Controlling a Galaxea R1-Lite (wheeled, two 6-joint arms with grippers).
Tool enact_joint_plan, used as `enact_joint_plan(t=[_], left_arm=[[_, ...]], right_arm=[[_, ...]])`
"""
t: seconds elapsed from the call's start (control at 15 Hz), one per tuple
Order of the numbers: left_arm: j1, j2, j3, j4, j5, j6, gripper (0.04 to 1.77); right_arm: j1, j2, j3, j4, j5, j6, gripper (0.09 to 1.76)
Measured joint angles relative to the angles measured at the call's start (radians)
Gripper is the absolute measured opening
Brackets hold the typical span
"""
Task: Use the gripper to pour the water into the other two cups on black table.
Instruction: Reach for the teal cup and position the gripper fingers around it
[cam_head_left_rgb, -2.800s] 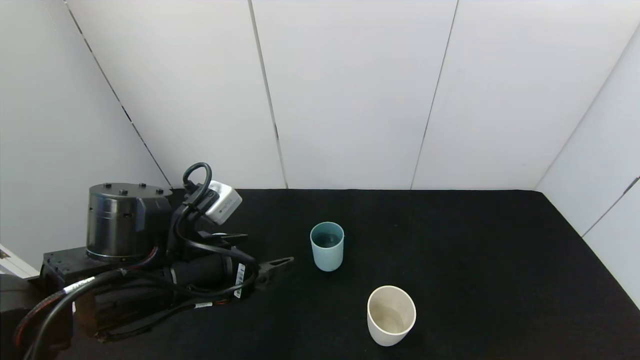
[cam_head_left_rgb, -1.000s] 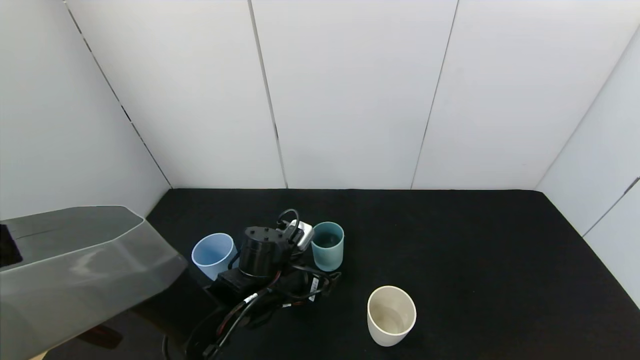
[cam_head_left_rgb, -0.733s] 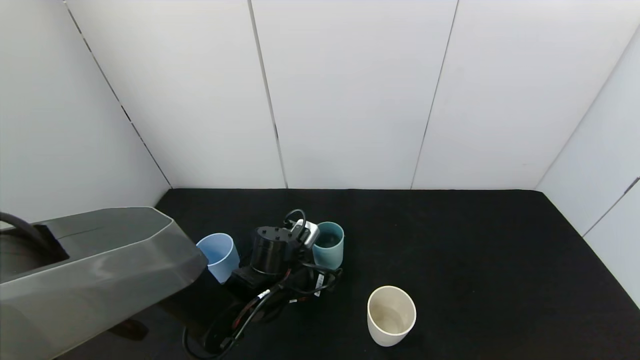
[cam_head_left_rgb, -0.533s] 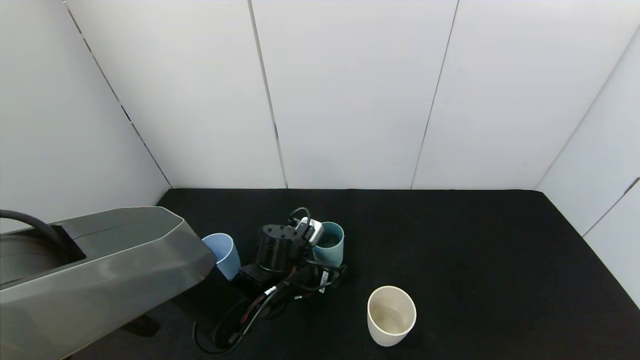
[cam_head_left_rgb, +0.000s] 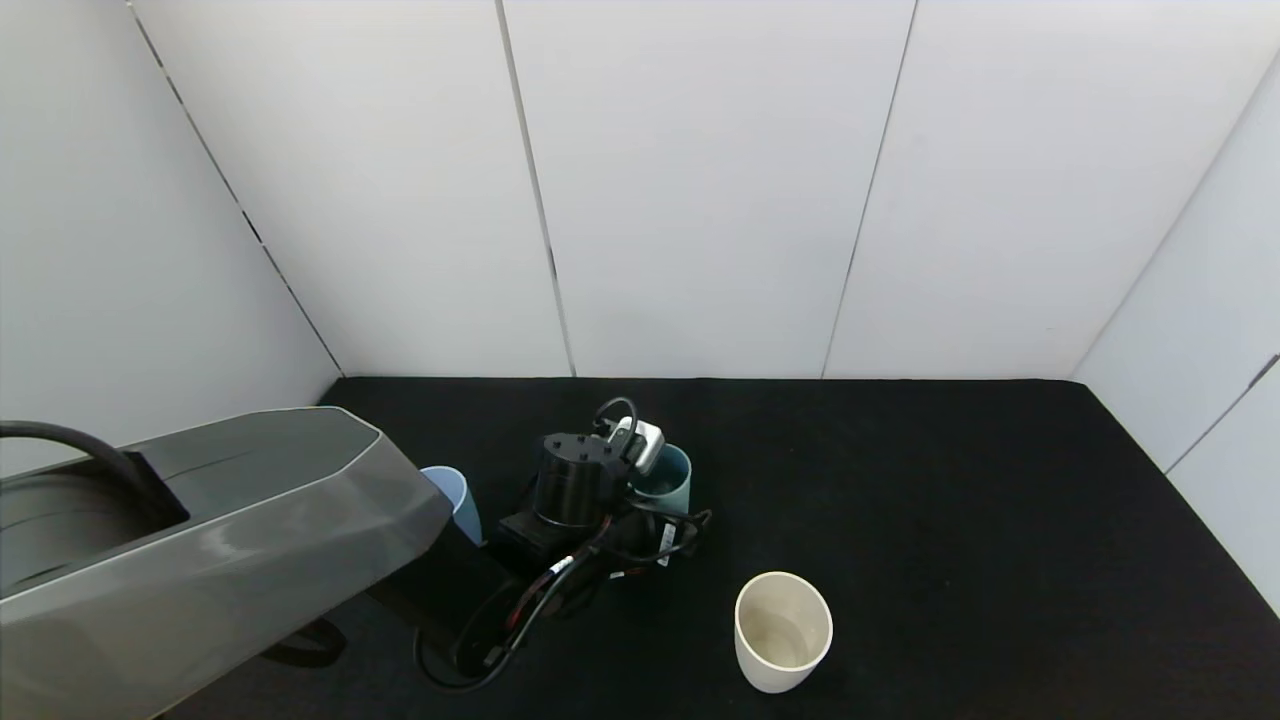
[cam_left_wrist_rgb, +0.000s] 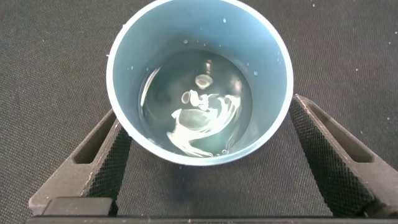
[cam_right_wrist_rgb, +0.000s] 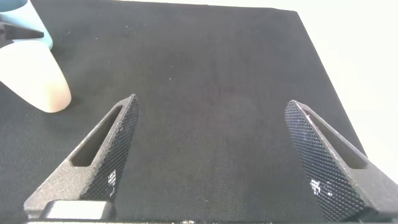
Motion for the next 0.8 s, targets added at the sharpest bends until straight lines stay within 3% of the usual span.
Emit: enact_joint_plan(t=[0.33,0.4,0.53,0.8], left_arm=[[0.003,0.017,-0.024,0.000,0.002,0.000,1.72],[0.004,0.020,-0.026,0.000,0.002,0.001,1.62],[0.006,0.023,-0.031,0.002,0.003,0.001,1.28],[0.011,0.028,-0.034,-0.003,0.003,-0.001,1.16]], right_arm=[[0.000,0.000,0.000,0.000,0.000,0.000,1.71],[0.000,0.000,0.000,0.000,0.000,0.000,1.71],[0.000,0.000,0.000,0.000,0.000,0.000,1.71],[0.000,0.000,0.000,0.000,0.000,0.000,1.71]])
